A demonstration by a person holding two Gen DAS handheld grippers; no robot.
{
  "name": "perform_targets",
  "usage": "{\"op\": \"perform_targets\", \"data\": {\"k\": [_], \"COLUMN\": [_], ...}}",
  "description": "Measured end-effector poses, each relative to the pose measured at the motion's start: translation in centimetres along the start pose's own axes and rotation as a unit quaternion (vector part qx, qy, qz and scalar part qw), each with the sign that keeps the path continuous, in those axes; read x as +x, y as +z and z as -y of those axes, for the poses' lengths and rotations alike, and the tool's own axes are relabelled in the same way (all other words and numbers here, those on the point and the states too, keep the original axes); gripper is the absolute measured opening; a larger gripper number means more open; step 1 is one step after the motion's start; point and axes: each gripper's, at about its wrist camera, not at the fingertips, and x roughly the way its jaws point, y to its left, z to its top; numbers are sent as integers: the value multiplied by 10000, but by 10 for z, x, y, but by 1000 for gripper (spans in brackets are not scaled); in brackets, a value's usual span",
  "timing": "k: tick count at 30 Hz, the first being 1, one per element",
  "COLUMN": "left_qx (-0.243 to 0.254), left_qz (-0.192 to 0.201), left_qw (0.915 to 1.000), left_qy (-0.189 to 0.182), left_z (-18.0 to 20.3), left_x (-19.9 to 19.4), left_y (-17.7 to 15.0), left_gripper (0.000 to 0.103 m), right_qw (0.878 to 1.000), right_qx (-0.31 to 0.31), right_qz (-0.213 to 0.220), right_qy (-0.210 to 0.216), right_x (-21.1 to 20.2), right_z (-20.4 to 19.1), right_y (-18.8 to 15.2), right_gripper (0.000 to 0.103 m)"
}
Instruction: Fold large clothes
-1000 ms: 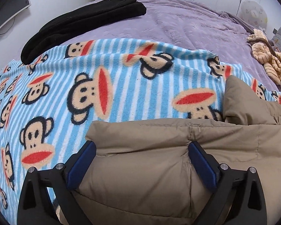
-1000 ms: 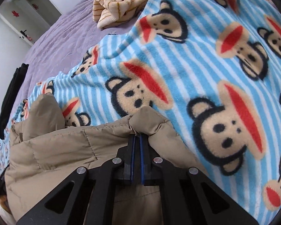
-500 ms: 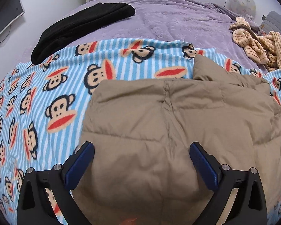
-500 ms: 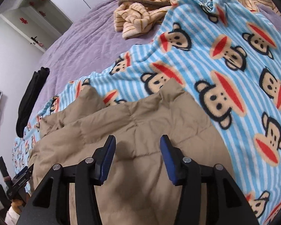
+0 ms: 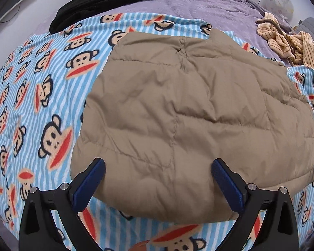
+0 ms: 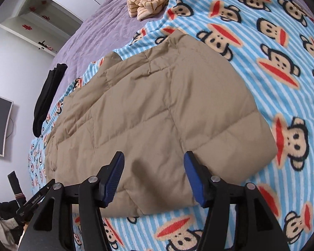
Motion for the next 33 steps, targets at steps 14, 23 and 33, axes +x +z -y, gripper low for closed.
{"op": "perform_targets", "data": {"k": [14, 23, 33], "left_qx": [-150, -471, -788], "left_qz": [-293, -473, -752], "left_qw": [9991, 9971, 9917], "left_qy": [-249, -374, -684], "left_z": [4, -7, -21], "left_x": [-5, -2, 8], "left_y": [-24, -41, -64], "left_gripper": [102, 102, 102], "right_qw": [9977, 9947, 9900], "right_qx": [583, 854, 1144], "right_qz": [-212, -197, -451], "right_qy": [283, 534, 693], "right_x": [-3, 2, 12], "right_z": [23, 31, 45], "right_y": [-43, -51, -59], "right_gripper": [84, 103, 103]}}
